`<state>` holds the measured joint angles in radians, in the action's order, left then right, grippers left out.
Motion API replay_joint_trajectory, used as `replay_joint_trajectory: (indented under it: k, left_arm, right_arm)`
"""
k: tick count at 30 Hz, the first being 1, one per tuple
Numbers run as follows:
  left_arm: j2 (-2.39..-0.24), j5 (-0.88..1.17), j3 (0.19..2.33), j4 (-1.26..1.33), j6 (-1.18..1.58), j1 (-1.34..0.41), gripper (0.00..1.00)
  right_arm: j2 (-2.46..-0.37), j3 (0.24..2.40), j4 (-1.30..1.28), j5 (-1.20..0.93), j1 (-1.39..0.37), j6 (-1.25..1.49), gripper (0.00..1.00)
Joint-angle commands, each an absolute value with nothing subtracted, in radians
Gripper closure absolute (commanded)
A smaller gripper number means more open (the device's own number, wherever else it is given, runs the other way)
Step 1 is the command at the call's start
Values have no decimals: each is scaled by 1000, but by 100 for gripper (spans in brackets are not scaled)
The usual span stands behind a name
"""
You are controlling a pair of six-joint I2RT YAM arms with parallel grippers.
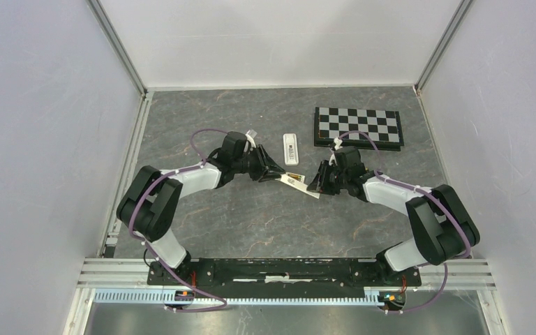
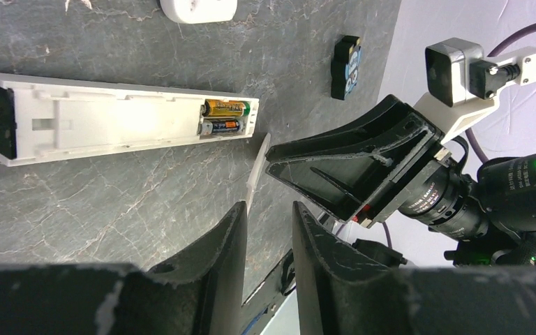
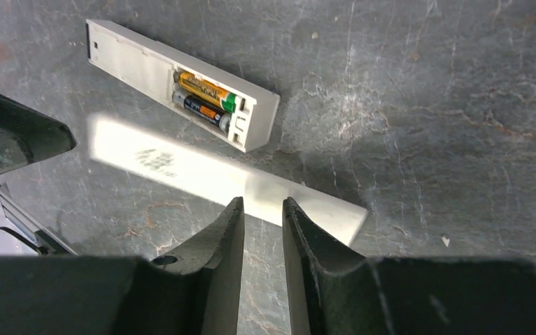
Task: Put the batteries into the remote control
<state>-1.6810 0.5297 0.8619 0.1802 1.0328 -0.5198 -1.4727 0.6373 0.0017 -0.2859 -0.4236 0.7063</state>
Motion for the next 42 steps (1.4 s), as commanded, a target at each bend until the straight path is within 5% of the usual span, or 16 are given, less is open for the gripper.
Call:
replay_joint_trajectory:
  k: [1,9,19,30,42]
  left_arm:
    - [-1725,542,933,180,999,-526,63]
    - [-1792,525,975,188,988,-522,61]
    - [-1667,409,907,-72,774,-522,51]
    - [-1753,409,892,-18,821,-549,45]
    - [-1834,489,884,122,908,-566,53]
  right_arm:
    - [-1496,670,93,-265,-427,734,68]
    - [-1536,687,140,-243,-429,685,67]
    - [-1429,746,-208,-50,-428,553,38]
    - [-1420,634,-184,-161,-429,639,47]
    - [-1444,588,-56,-245,-429,722,56]
